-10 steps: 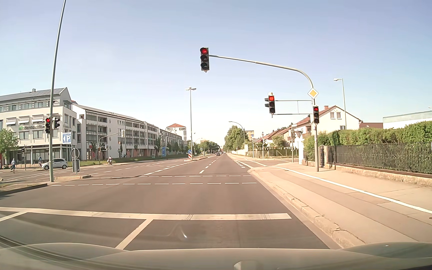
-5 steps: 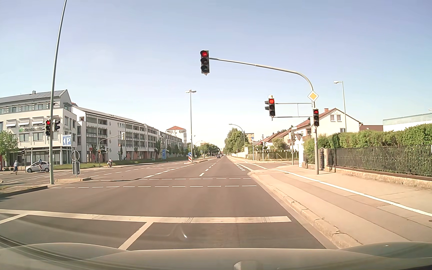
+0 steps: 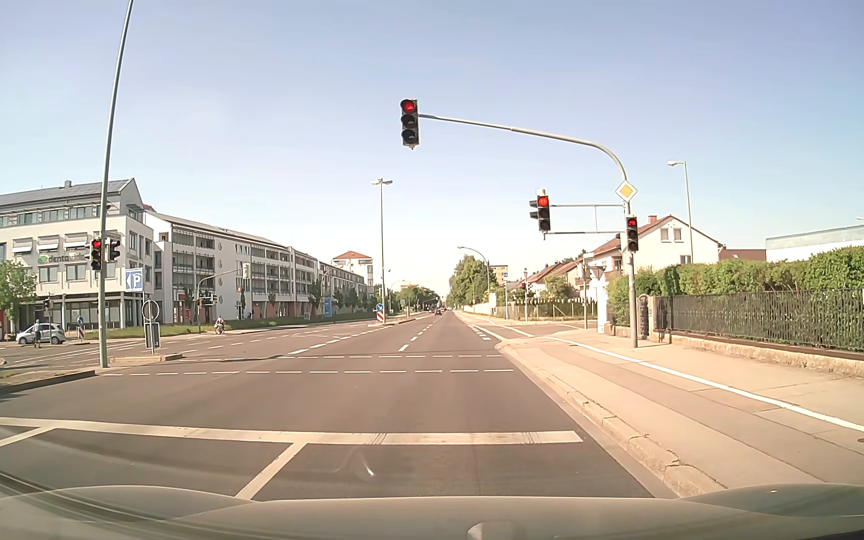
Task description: Follow the waypoints while adhering to traffic rules and regulations
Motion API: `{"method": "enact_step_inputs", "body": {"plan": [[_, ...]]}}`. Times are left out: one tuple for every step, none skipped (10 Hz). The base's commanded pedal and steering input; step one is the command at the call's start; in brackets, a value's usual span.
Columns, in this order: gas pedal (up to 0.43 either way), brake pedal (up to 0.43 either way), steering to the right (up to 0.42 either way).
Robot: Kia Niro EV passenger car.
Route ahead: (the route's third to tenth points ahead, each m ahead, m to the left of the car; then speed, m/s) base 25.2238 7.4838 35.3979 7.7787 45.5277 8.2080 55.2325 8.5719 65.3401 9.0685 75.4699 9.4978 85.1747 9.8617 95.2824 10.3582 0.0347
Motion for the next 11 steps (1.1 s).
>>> {"method": "enact_step_inputs", "body": {"plan": [[0.000, 0.323, 0.001], [0.000, 0.323, 0.001], [0.000, 0.323, 0.001], [0.000, 0.329, 0.001], [0.000, 0.341, 0.001], [0.000, 0.341, 0.001], [0.000, 0.341, 0.001], [0.000, 0.341, 0.001], [0.000, 0.341, 0.001], [0.000, 0.341, 0.001], [0.000, 0.341, 0.001]]}}
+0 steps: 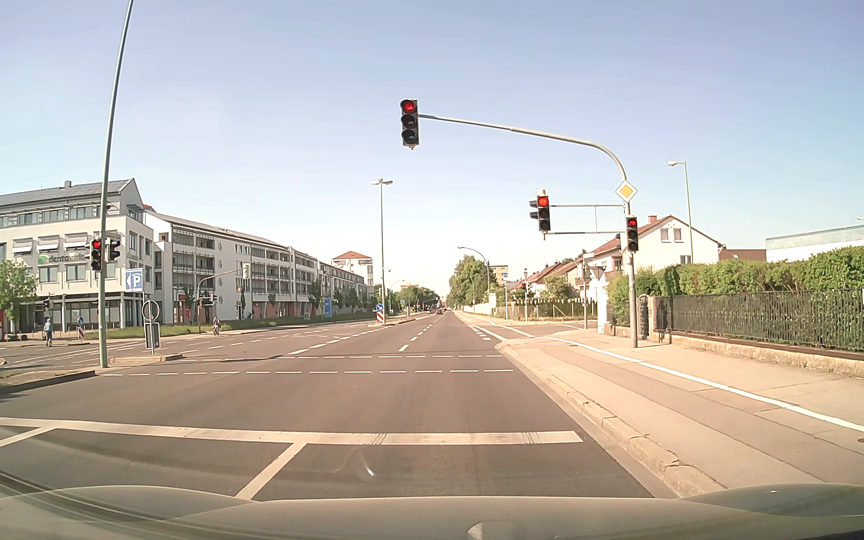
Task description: Follow the waypoints while adhering to traffic rules and regulations
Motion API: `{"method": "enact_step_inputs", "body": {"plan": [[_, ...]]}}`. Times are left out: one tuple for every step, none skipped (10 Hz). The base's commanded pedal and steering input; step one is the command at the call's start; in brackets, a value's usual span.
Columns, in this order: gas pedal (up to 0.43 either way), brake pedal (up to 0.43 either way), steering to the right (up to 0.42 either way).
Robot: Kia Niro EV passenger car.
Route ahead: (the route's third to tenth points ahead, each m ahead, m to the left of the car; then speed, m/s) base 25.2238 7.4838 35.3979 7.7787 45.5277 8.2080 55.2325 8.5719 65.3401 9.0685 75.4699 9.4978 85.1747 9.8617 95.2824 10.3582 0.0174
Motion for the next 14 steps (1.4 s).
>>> {"method": "enact_step_inputs", "body": {"plan": [[0.000, 0.341, 0.001], [0.000, 0.341, 0.001], [0.000, 0.311, 0.002], [0.000, 0.280, 0.002], [0.000, 0.201, 0.002], [0.000, 0.134, 0.002], [0.000, 0.067, 0.003], [0.000, 0.006, 0.003], [0.000, 0.000, 0.004], [0.000, 0.000, 0.004], [0.000, 0.000, 0.004], [0.000, 0.000, 0.004], [0.000, 0.000, 0.005], [0.000, 0.000, 0.008]]}}
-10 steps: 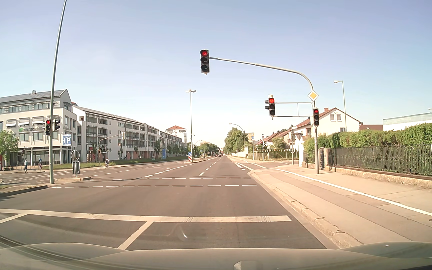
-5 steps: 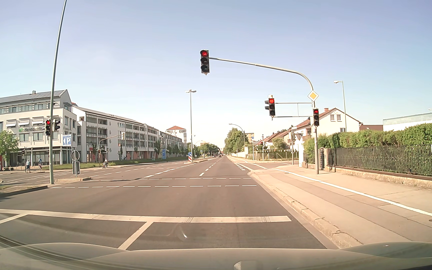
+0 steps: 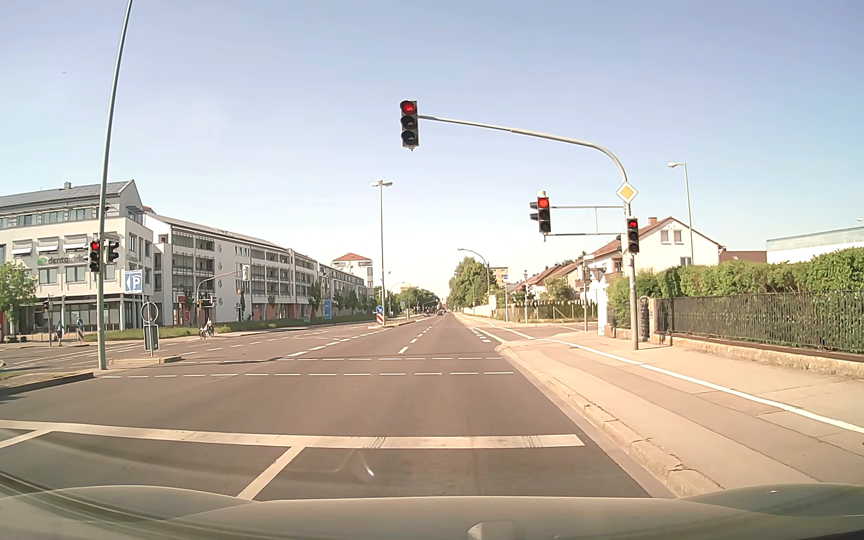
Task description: Follow the waypoints while adhering to traffic rules and regulations
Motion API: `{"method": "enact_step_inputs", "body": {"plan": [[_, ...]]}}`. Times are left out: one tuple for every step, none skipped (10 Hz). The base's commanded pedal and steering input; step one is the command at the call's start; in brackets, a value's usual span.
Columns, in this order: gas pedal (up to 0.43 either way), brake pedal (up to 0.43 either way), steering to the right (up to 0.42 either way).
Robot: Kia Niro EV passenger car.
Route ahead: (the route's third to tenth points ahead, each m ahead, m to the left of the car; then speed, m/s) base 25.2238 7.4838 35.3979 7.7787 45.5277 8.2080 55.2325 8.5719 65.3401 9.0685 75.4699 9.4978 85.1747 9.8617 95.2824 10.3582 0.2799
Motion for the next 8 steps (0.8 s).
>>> {"method": "enact_step_inputs", "body": {"plan": [[0.000, 0.000, 0.010], [0.000, 0.000, 0.012], [0.000, 0.000, 0.012], [0.000, 0.000, 0.012], [0.000, 0.000, 0.012], [0.000, 0.000, 0.012], [0.000, 0.000, 0.012], [0.000, 0.000, 0.012]]}}
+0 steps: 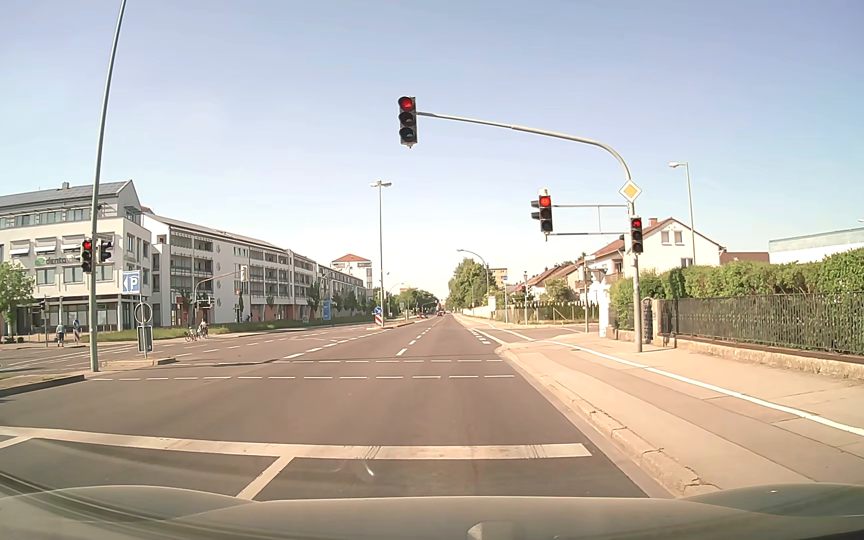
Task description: Follow the waypoints while adhering to traffic rules and regulations
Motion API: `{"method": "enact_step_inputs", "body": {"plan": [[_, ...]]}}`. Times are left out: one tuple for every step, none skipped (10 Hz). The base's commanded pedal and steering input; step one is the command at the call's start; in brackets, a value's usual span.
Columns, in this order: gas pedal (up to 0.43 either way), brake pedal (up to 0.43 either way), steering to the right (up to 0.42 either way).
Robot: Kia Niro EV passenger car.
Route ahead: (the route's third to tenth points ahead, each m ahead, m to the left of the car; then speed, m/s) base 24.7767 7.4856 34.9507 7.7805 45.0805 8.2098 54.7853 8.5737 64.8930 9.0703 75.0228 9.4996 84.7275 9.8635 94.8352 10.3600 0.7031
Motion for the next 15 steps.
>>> {"method": "enact_step_inputs", "body": {"plan": [[0.000, 0.000, 0.012], [0.000, 0.000, 0.011], [0.000, 0.006, 0.011], [0.000, 0.024, 0.010], [0.000, 0.024, 0.009], [0.000, 0.030, 0.009], [0.000, 0.037, 0.008], [0.000, 0.049, 0.008], [0.000, 0.122, 0.007], [0.000, 0.122, 0.007], [0.000, 0.128, 0.007], [0.000, 0.128, 0.006], [0.000, 0.140, 0.007], [0.000, 0.183, 0.007], [0.000, 0.189, 0.007]]}}
